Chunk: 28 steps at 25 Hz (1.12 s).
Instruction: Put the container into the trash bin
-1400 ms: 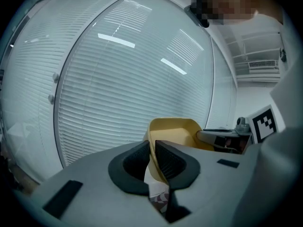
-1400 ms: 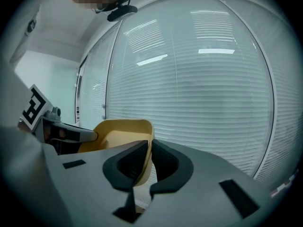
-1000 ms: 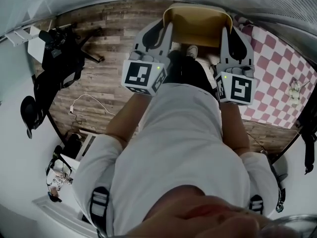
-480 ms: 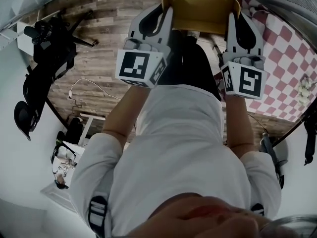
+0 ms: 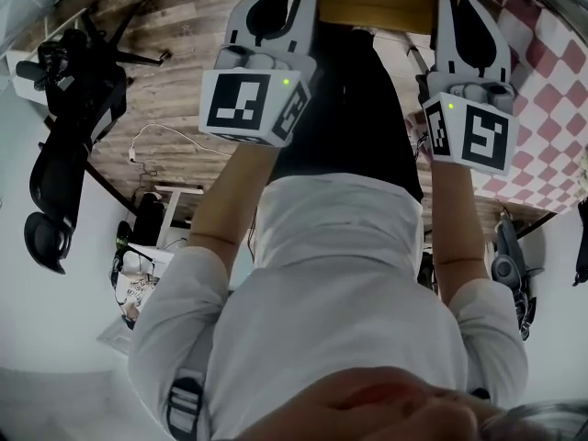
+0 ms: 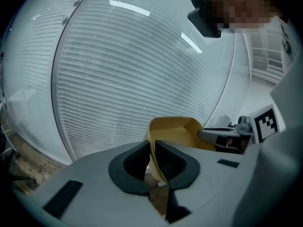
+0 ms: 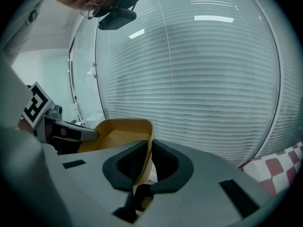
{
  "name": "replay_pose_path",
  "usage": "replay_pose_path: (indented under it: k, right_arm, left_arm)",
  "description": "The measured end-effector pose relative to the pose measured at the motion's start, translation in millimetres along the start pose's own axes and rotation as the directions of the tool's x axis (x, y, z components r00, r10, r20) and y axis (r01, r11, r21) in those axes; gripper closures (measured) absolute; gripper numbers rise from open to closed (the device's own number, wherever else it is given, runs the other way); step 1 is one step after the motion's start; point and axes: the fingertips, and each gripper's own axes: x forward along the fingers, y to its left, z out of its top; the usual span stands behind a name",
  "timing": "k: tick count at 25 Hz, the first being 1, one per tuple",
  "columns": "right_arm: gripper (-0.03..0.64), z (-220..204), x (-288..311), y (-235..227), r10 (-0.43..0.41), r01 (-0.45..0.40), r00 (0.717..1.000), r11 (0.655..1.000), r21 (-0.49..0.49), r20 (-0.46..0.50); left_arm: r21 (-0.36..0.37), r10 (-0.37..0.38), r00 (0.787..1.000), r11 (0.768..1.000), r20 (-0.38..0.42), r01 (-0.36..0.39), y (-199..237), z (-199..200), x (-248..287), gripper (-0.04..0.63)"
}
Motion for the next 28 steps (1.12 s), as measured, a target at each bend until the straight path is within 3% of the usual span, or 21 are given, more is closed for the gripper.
replay_pose_path:
  k: [12, 28]
  right_arm:
    - [0.568, -73.0, 56.0, -15.9, -0.028, 0.03, 0.998, 0.999, 0.025, -0.062]
    - [0.568, -187.8, 117.9, -37.3, -0.024, 0.032, 0.986, 0.999, 0.041, -0.167]
  left_arm:
    - [-0.049, 0.035, 0.998, 0.998, -0.053, -0.038, 39.2, -66.3, 66.0, 0.54]
    - [-0.03, 0.052, 0.986, 0.998, -0.159, -0.057, 73.4, -159.7, 134.3, 0.538]
